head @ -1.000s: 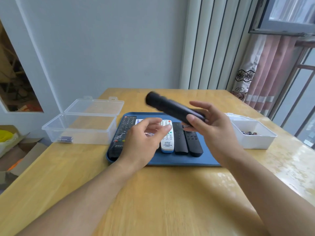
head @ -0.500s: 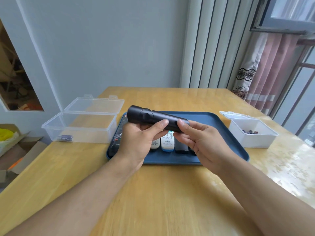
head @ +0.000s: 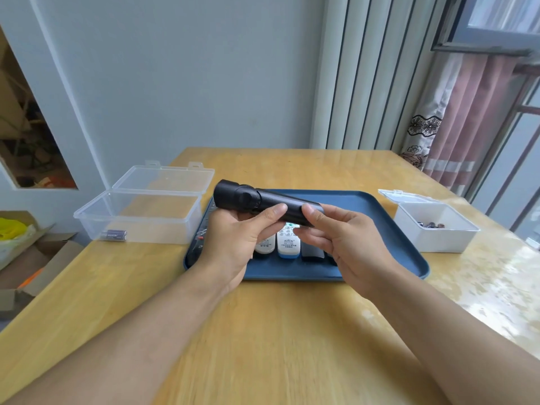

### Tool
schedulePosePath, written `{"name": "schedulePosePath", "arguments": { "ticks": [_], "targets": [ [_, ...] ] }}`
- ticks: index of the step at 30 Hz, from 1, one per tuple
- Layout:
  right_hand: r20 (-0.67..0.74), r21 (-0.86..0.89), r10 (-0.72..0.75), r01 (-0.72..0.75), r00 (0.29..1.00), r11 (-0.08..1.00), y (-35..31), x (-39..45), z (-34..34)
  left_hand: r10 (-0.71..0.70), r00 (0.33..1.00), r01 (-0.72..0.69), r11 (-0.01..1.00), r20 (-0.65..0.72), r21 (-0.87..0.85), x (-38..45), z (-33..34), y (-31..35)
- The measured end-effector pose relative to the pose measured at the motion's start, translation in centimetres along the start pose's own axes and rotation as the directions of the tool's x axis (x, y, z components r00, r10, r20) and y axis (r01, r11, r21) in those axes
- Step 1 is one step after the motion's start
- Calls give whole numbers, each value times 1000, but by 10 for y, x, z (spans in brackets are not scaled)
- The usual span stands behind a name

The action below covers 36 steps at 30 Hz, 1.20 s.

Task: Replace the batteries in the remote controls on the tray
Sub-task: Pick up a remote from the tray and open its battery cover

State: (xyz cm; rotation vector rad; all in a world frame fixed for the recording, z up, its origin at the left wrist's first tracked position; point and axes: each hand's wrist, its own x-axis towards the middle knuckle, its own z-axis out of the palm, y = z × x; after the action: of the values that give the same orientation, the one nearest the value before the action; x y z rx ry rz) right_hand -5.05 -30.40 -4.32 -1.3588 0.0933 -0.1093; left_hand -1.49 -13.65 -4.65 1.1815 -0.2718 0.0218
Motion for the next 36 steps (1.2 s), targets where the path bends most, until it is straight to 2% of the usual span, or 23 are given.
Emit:
{"name": "schedulePosePath", "arguments": {
  "ticks": [4,7,12,16,21,23,25,27,29,30,32,36],
  "targets": [
    [-176,-58,-68,59,982,997,-1,2,-4,-36,998,38,998,58,-40,-2,5,-1],
    [-224,-122,-129,104,966,987,-2,4,-7,33,998,-35,999,55,37,-6,10,-2],
    [-211,-125,-128,103,969,987,0,6,-8,64,998,-66,995,26,70,-5,9,-1],
    [-118,-70,-35,27,992,997,-5,8,-12,90,996,-92,991,28,94,-2,6,0],
    [19,-76,-17,18,1000,997,-10,8,-13,52,995,-47,997,-85,64,3,2,1],
    [-22,-59,-98,97,995,994,-14,8,-13,32,985,-29,999,-169,22,5,1,4],
    [-166,-92,-232,219,958,971,-20,11,-19,-12,965,-3,998,-263,-55,7,0,10],
    [-309,-368,-430,310,848,876,-25,15,-31,-86,941,46,991,-328,-129,7,-2,15],
    [-315,-625,-604,319,732,712,-26,16,-41,-189,926,122,969,-327,-214,5,-1,18],
    [-280,-697,-656,322,701,641,-25,17,-43,-239,922,162,953,-305,-255,4,1,19],
    [-196,-802,-684,286,703,524,-22,18,-44,-319,917,239,919,-239,-313,2,4,19],
    [-111,-931,-521,95,846,353,-12,23,-48,-460,888,416,820,-18,-393,0,2,19]
  ]
}}
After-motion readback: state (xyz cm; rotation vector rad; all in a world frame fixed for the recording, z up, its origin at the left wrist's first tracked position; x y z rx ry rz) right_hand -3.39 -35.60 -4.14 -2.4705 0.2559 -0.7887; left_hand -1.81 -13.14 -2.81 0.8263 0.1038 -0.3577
